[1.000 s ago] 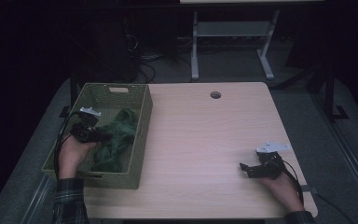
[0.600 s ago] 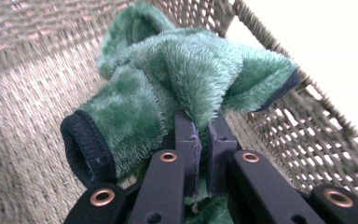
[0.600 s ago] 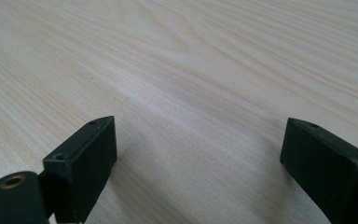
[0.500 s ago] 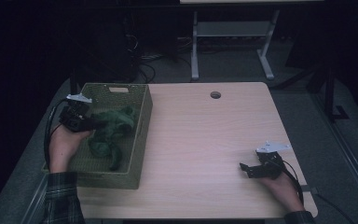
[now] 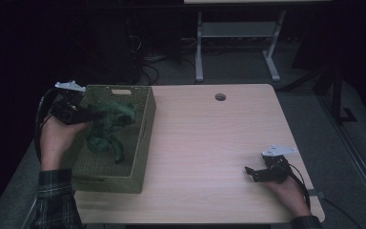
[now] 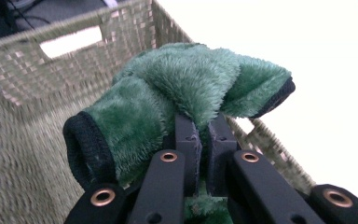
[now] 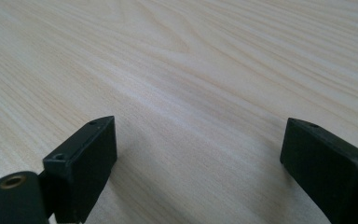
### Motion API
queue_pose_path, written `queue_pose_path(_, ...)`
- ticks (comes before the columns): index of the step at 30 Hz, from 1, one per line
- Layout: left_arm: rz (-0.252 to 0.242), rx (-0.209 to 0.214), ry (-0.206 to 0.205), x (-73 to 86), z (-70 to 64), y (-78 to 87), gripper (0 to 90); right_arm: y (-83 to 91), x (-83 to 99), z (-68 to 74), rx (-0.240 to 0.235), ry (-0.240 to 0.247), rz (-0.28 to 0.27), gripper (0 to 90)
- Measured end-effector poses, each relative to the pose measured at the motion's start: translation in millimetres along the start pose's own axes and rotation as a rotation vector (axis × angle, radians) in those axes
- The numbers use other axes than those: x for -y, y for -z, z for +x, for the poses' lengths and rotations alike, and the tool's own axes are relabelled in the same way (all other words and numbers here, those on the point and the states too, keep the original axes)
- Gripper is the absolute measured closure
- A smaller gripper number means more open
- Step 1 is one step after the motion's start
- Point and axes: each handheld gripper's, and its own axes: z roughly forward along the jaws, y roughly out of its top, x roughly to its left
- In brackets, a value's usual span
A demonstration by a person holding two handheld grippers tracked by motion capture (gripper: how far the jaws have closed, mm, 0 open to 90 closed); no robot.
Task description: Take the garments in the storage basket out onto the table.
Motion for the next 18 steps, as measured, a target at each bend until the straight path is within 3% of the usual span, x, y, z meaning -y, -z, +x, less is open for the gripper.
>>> queue_pose_path(5, -0.050, 0.018, -0.010, -13.1, -7.5, 16.4, 85.9, 0.0, 0.0, 0.1, 0.000, -0.001, 0.000, 10.2)
queue_pose_path(10, -0.075, 0.032, -0.022, -20.0, -14.3, 21.8, 86.0, 0.0, 0.0, 0.0, 0.000, 0.000, 0.000, 10.2)
queue_pose_path(18, -0.111, 0.052, -0.063, -38.6, -36.3, 28.6, 86.0, 0.0, 0.0, -0.1, 0.000, 0.001, 0.000, 10.2)
